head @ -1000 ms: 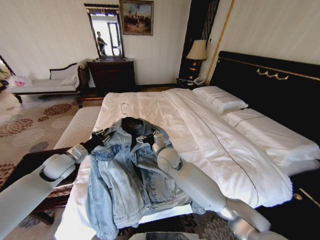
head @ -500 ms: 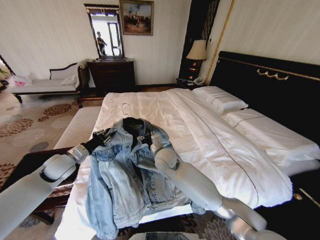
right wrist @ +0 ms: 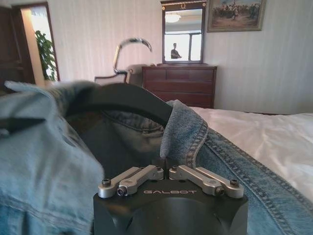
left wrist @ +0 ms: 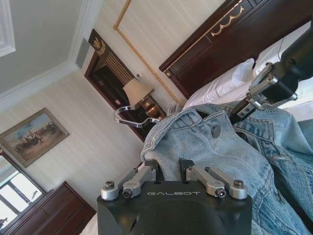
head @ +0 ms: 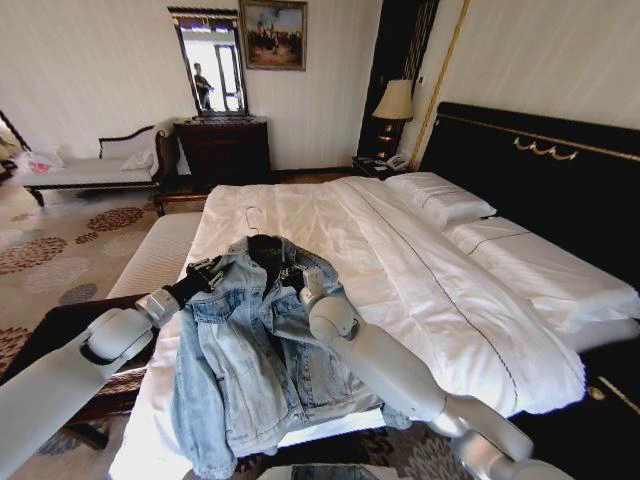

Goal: Pick up the clothes from the bed and hang them on the clothes hanger.

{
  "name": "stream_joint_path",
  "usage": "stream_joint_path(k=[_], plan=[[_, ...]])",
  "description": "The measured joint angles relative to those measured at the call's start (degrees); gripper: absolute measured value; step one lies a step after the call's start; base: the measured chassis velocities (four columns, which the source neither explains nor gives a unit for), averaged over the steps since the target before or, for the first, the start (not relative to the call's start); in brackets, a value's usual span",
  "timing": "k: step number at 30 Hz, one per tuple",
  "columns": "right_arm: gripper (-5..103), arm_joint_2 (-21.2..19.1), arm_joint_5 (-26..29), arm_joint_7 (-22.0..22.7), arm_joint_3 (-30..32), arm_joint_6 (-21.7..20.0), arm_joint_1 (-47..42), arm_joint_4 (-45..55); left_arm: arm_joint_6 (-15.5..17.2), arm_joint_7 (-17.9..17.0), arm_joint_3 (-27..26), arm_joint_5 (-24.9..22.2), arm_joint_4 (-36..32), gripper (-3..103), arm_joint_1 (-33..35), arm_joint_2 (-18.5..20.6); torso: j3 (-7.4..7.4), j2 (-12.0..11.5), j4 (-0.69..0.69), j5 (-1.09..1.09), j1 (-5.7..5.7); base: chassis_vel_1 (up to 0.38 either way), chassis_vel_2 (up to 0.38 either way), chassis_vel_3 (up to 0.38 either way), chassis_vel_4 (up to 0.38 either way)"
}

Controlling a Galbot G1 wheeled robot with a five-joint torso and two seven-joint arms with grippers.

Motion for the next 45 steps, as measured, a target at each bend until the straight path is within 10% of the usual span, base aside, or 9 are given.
stream_joint_path(k=[27,45], plan=[[1,-9.0,5.3,-6.8,-0.7,3.5,-2.9,13.5,-1.0,-0.8,-2.0,0.0,1.4,21,-1.7,-0.8,0.00,0.0,-0.01,0.01,0.00,0.000,0.000,0.000,0.000],[0,-3.5,3.6,-6.5,-1.7,3.6,-1.3,12.4,-0.1,-3.6,0.6,-3.9,2.5,21,-11.4,3.0,0.00,0.0,0.00,0.01,0.00,0.000,0.000,0.000,0.000]])
